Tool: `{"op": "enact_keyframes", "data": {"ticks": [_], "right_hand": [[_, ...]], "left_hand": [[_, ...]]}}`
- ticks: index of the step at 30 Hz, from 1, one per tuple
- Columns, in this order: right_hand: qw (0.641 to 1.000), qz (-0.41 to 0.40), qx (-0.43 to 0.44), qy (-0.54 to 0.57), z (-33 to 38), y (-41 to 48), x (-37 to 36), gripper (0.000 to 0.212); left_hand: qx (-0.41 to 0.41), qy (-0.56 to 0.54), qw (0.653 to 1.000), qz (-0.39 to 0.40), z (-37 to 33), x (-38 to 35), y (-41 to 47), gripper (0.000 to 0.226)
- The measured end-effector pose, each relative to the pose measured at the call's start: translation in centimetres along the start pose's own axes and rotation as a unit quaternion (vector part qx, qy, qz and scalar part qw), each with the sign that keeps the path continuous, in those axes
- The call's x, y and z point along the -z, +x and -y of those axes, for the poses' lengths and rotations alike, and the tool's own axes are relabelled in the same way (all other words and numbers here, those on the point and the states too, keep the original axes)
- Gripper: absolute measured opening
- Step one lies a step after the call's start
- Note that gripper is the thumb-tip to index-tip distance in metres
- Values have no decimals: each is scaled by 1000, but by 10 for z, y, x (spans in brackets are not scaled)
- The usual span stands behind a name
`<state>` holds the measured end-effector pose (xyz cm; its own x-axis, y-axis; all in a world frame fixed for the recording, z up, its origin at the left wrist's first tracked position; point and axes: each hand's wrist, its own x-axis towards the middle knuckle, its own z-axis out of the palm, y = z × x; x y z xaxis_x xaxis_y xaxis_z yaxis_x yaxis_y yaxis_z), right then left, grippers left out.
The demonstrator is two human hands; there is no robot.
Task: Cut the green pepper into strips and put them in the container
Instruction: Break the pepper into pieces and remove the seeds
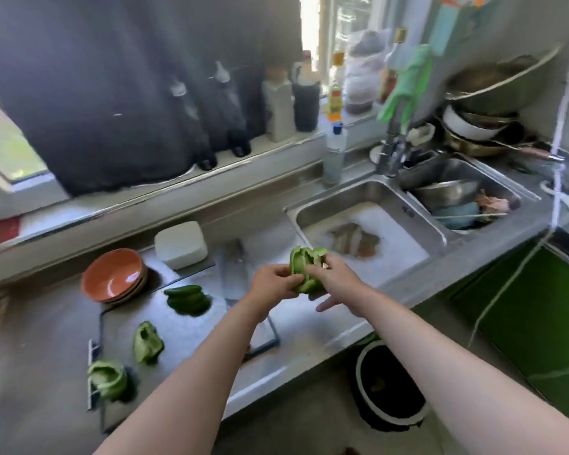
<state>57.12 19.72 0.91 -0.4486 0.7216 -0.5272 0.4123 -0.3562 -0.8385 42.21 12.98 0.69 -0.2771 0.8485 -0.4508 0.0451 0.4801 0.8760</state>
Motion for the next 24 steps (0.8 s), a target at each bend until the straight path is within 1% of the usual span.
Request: {"op": "enact_keyframes", "data": {"ticks": [2,5,7,9,12,14,16,19,20,22,24], "right_hand": [[998,14,5,-60,14,9,-44,28],[991,24,21,-128,29,24,-111,18],[987,36,30,-154,37,33,-155,14],[983,50,36,-175,40,42,-197,16],[965,68,54,-249,41,56,-251,26],[946,51,67,-314,39,63,-279,32],[933,14,78,-352,34,69,-303,32],[912,-22,109,-394,28,76,-333,35],[901,-28,121,-416,27,79,-340,38],[884,-26,132,-448,27,81,-352,44],[881,-25,145,-450,24,85,-360,44]], "left_hand": [[4,19,1000,-15,13,42,-11,13],[27,59,998,-19,32,110,-26,13],[44,80,996,-21,47,155,-35,21],[54,114,992,-31,62,197,-44,29],[77,162,980,-88,91,252,-53,45],[103,198,965,-137,111,282,-59,46],[120,248,949,-154,129,303,-64,40],[127,288,942,-114,149,319,-68,38],[126,297,941,-99,155,320,-67,41],[127,307,939,-84,163,319,-65,54],[127,318,936,-75,170,314,-61,65]]}}
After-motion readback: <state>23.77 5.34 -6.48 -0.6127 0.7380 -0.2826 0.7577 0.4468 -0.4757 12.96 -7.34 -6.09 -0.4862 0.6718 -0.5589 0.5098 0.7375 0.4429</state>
